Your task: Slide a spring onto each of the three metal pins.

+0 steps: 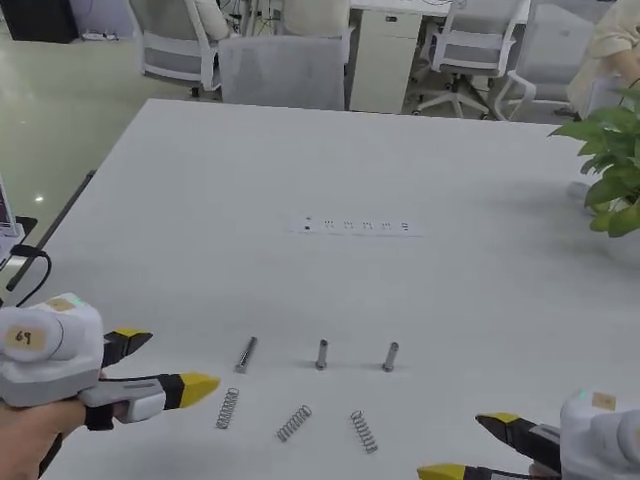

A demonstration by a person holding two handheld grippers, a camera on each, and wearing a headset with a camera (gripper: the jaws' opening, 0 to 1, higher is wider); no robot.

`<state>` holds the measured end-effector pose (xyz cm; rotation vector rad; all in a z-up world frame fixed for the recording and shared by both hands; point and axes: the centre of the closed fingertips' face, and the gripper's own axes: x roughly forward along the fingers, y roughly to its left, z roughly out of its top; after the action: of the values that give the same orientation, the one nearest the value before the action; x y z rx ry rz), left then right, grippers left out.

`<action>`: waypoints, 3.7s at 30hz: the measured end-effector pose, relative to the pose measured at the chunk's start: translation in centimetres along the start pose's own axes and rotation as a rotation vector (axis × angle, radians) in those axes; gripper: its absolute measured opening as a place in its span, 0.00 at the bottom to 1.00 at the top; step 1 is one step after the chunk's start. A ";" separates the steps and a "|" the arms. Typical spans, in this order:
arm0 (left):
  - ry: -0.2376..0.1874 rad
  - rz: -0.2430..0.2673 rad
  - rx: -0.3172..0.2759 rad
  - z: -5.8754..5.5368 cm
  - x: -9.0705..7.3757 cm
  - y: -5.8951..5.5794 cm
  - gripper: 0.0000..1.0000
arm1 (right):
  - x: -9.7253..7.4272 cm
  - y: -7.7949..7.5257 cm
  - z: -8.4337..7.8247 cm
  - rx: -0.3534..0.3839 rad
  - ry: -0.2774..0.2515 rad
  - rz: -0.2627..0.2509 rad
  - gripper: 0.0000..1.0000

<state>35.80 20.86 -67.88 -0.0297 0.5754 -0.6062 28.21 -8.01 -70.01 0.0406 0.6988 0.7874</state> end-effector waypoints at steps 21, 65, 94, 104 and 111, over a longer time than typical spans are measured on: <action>0.046 -0.010 -0.023 0.0 4.1 1.6 0.63 | 0.6 0.2 -0.6 0.001 0.025 0.018 0.73; 0.178 -0.015 -0.005 -0.7 12.6 2.1 0.29 | 1.1 -0.1 -1.2 0.018 0.048 0.019 0.71; 0.352 0.069 -0.102 -4.1 15.3 3.5 0.06 | 1.0 -0.5 -1.6 0.031 0.056 0.015 0.71; 0.374 0.082 -0.088 -3.9 16.1 3.2 0.01 | 1.1 -0.6 -1.5 0.031 0.057 0.017 0.71; 0.433 0.086 -0.010 -4.2 16.0 2.6 0.01 | 1.2 -0.5 -1.4 0.032 0.054 0.020 0.71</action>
<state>45.71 14.86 -79.90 0.1192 0.9938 -0.5274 28.30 -7.82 -71.92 0.0557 0.7628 0.7992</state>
